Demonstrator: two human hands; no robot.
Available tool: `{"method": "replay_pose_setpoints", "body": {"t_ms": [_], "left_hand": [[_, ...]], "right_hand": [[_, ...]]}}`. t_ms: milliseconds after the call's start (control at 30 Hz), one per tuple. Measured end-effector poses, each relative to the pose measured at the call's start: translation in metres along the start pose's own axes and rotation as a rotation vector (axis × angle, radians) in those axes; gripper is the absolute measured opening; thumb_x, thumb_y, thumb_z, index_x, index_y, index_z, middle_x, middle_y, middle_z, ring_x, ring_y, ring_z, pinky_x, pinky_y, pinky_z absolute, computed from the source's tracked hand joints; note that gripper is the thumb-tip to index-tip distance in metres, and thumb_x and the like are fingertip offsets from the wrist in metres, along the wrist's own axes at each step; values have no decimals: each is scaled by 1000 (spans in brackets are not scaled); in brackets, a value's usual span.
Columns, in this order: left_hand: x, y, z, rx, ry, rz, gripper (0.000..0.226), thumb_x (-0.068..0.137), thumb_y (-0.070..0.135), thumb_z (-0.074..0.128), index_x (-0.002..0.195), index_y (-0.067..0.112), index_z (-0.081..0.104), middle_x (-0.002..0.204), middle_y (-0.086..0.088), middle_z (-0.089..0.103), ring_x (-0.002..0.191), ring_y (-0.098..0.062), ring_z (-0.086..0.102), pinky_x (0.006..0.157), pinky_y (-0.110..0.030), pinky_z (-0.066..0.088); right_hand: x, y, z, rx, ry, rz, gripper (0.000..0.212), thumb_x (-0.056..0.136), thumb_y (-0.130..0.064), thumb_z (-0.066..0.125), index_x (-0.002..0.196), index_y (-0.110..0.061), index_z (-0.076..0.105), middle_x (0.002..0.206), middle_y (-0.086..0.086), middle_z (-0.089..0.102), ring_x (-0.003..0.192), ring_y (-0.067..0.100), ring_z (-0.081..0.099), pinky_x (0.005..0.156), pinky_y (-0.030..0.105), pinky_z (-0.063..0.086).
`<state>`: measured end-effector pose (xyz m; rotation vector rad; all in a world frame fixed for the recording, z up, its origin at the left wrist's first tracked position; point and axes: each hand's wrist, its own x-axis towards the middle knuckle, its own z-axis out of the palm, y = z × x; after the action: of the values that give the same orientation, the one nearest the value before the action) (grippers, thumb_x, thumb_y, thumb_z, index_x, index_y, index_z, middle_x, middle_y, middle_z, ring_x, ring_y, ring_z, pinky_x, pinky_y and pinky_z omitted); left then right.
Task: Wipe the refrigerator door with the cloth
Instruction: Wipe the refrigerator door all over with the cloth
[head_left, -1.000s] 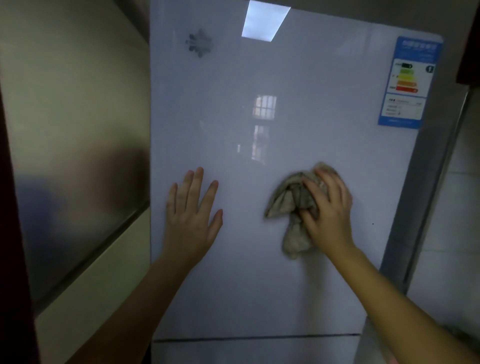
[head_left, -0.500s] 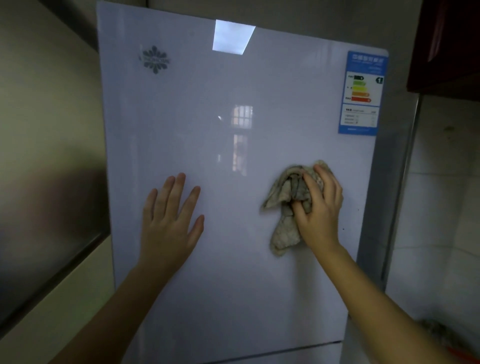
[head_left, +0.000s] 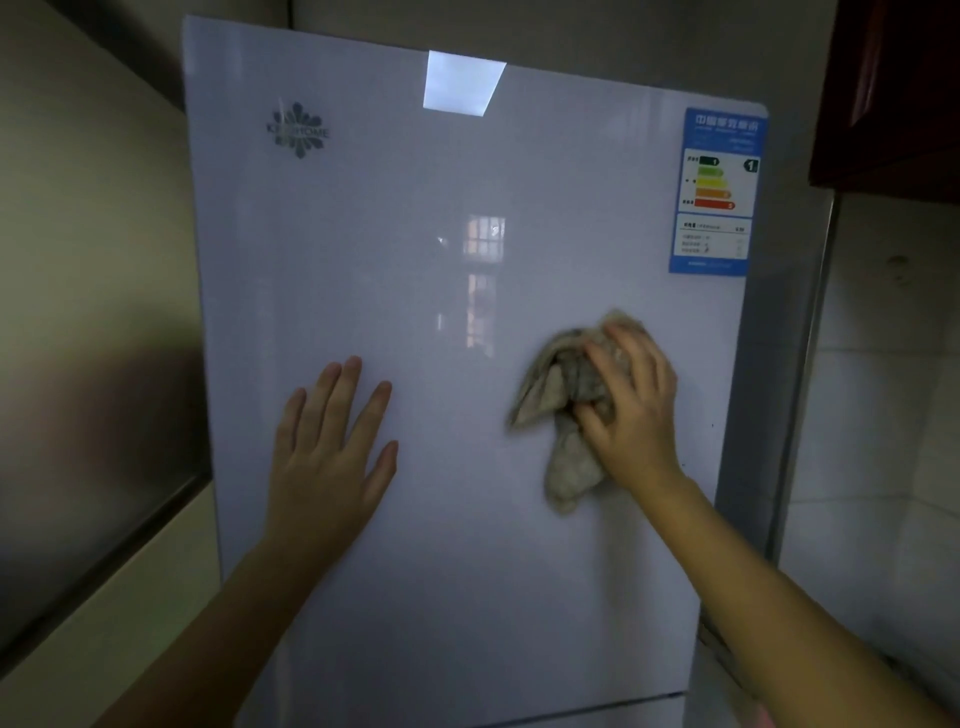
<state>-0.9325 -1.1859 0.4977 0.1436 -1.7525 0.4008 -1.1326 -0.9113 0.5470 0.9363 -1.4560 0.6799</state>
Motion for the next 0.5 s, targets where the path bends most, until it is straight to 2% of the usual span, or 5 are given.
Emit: {"method": "replay_pose_setpoints", "body": {"t_ms": [133, 300, 400, 500], "left_hand": [[0, 5, 0, -6, -29, -25, 60, 101, 38, 45, 154, 11, 41, 165, -18, 27, 154, -35, 25, 123, -56, 24], [1, 14, -6, -21, -72, -77, 64, 98, 40, 46, 154, 10, 39, 166, -18, 24, 155, -36, 22, 124, -56, 22], [7, 22, -10, -50, -56, -86, 61, 96, 37, 51, 150, 9, 44, 164, -19, 28, 152, -37, 27, 122, -56, 25], [20, 36, -7, -67, -18, -51, 56, 96, 34, 53, 146, 9, 50, 162, -18, 33, 149, -37, 32, 121, -55, 27]], "right_hand": [[26, 14, -15, 39, 55, 185, 64, 88, -27, 59, 150, -18, 51, 160, 13, 40, 149, 35, 33, 121, 55, 29], [-16, 10, -16, 62, 24, 234, 65, 88, -30, 59, 151, -19, 49, 161, 12, 38, 150, 34, 32, 122, 53, 27], [-47, 16, -20, 19, -50, 109, 63, 89, -26, 64, 150, -16, 51, 159, 14, 41, 149, 36, 34, 124, 50, 26], [-42, 30, -26, -30, -107, -39, 62, 88, -26, 67, 148, -16, 54, 157, 14, 44, 147, 36, 36, 122, 54, 30]]}}
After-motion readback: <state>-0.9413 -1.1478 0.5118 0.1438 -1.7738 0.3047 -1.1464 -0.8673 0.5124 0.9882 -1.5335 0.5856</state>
